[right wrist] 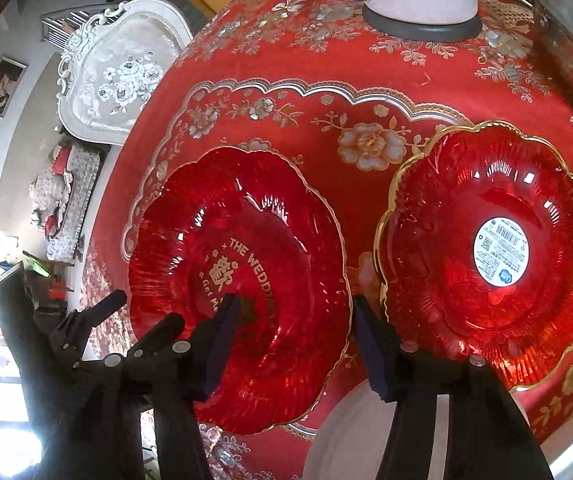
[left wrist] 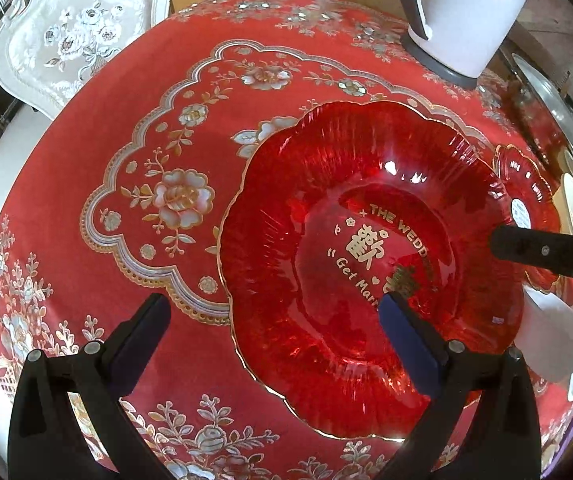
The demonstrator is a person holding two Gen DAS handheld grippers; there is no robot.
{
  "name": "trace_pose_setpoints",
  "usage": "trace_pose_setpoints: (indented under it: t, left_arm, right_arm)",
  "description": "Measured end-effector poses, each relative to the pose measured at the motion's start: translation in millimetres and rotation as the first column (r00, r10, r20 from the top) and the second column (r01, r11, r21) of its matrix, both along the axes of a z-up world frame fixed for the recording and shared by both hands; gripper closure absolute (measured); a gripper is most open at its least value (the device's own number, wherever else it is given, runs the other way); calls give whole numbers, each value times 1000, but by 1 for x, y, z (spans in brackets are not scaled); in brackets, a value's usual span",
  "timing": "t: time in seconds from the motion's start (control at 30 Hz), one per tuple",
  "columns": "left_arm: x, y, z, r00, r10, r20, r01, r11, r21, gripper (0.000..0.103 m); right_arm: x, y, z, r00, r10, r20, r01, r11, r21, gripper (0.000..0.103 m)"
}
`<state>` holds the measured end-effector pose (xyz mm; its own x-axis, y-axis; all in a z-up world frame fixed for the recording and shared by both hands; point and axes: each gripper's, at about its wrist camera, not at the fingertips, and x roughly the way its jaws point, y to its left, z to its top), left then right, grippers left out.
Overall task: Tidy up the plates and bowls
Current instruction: 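Close the left gripper on the rim of the large red plate, then lift the large red plate with the left gripper and set it at the table edge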
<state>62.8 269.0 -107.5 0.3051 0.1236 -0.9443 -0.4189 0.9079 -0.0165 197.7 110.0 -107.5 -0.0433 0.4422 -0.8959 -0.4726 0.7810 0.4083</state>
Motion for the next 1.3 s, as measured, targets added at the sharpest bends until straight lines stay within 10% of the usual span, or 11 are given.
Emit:
trace_pose_setpoints:
  t: [0.43, 0.6, 1.3]
  left_arm:
    - [7, 7, -12, 997, 31, -72, -25, 996, 81, 74]
    - [6, 15, -11, 996, 43, -72, -40, 998, 47, 77]
    - [-64, 52, 40, 997, 75, 10, -76, 991, 108, 81]
  right_arm:
    - [-4, 3, -1, 999, -17, 39, 19, 997, -70, 85]
    - [-8, 2, 1, 998, -1, 68, 7, 996, -89, 97]
    - [-94, 27, 48, 986, 96, 140, -99, 995, 11, 95]
